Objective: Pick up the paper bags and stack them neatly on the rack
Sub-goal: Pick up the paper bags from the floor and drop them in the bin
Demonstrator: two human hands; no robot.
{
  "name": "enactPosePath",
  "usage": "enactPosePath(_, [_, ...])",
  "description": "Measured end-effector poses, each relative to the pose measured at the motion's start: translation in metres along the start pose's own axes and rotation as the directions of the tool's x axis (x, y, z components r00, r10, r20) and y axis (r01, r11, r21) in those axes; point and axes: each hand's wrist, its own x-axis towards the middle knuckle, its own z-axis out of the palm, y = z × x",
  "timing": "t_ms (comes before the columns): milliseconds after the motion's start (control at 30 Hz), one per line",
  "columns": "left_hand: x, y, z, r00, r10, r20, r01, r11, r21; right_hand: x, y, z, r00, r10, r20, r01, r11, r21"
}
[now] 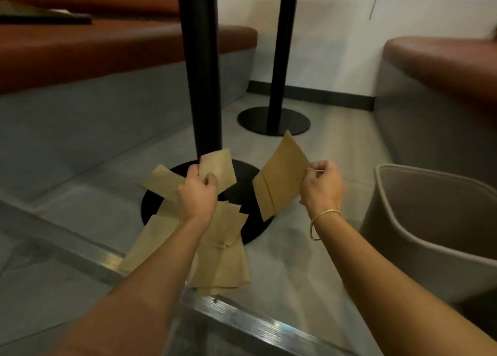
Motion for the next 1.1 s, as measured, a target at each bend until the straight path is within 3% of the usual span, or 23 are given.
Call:
enactPosePath(233, [-0.026, 0.127, -0.004, 0.984, 0.028, 0.176, 0.015, 0.971, -0.238, 0.009, -0.054, -0.086, 0.96, -0.207, -0.191, 0.21, 0.978, -0.001])
enactPosePath(367, [-0.046, 0.203, -0.005, 0.952, 0.13, 0.277, -0.019, 0.928, -0.373, 0.015, -0.079, -0.131, 0.907, -0.258, -0.332, 0.273, 0.962, 0.0])
enactPosePath(533, [-0.08, 0.263, 0.002, 0.897, 0.261, 0.357, -0.126, 0.925, -0.36, 0.024, -0.094, -0.178, 0.844, -0.283, -0.455, 0.312, 0.95, -0.013])
enactPosePath(633, [-0.102, 0.275, 0.013, 0.868, 0.266, 0.419, -0.116, 0.93, -0.348, 0.027, -0.09, -0.196, 0.833, -0.267, -0.485, 0.285, 0.958, -0.037])
enactPosePath(867, [-0.134, 0.257, 0.044, 0.754, 0.168, 0.635, -0.057, 0.98, -0.191, 0.025, -0.06, -0.2, 0.903, -0.161, -0.399, 0.159, 0.986, -0.039])
enactPosePath(1100, [-0.102, 0.205, 0.043, 0.822, 0.106, 0.56, -0.101, 0.994, -0.039, 0.017, -0.046, -0.162, 0.965, -0.133, -0.226, 0.129, 0.991, -0.032])
